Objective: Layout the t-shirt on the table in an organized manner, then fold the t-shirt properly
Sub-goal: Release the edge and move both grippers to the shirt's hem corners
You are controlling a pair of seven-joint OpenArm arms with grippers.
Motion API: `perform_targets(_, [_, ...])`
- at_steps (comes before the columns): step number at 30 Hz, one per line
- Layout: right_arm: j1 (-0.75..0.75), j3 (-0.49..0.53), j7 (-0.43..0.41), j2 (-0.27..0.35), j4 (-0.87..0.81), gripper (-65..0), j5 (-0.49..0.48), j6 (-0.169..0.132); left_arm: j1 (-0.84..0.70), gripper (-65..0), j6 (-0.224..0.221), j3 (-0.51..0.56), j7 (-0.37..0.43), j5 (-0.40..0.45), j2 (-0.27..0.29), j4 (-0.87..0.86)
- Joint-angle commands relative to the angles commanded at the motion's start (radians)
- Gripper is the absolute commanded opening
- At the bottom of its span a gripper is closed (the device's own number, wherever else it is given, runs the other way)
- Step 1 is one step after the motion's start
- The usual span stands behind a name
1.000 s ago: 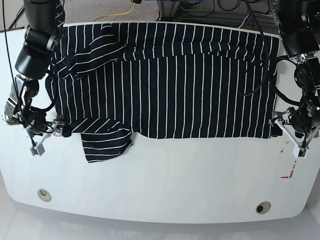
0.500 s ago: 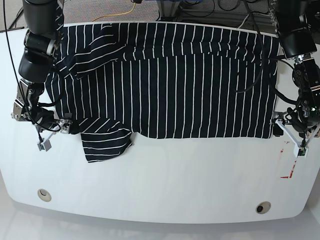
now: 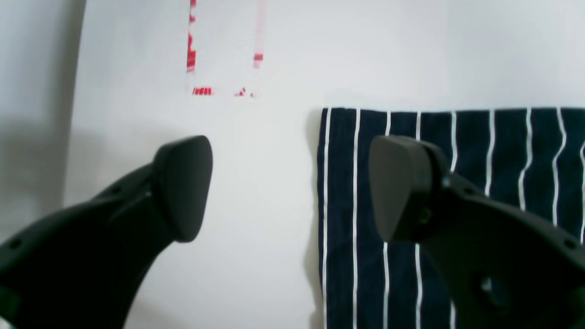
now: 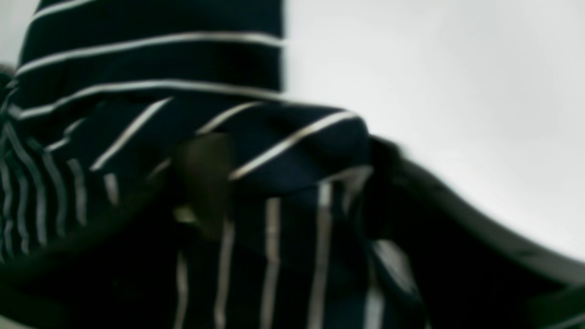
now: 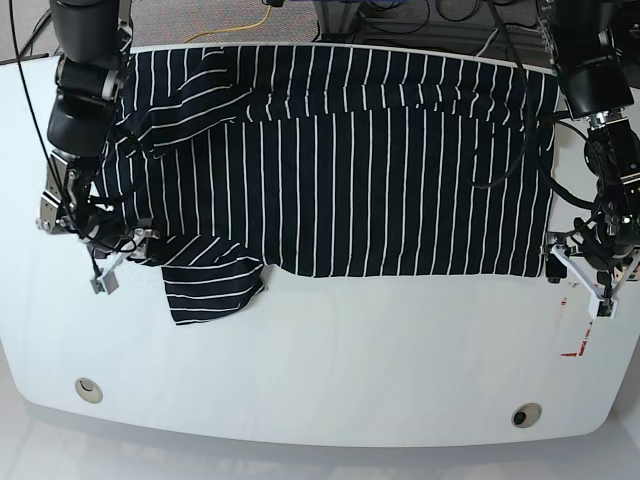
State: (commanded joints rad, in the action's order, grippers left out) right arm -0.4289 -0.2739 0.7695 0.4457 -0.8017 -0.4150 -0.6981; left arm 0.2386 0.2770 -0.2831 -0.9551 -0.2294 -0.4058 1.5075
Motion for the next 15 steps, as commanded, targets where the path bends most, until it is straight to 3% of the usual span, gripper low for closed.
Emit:
perform_targets(7, [0.002, 0.0, 0.0, -0.002, 0.0, -54.1, 0.0, 0.0, 0.048, -14.0, 0.002, 0.002, 0.034, -0.002, 0.002, -0.126])
perform_targets(15, [0.002, 0.002, 0.0, -0.002, 0.0, -56.8, 0.005, 0.0, 0.086, -14.0, 0.002, 0.005, 0.121, -0.068, 0.002, -0.259])
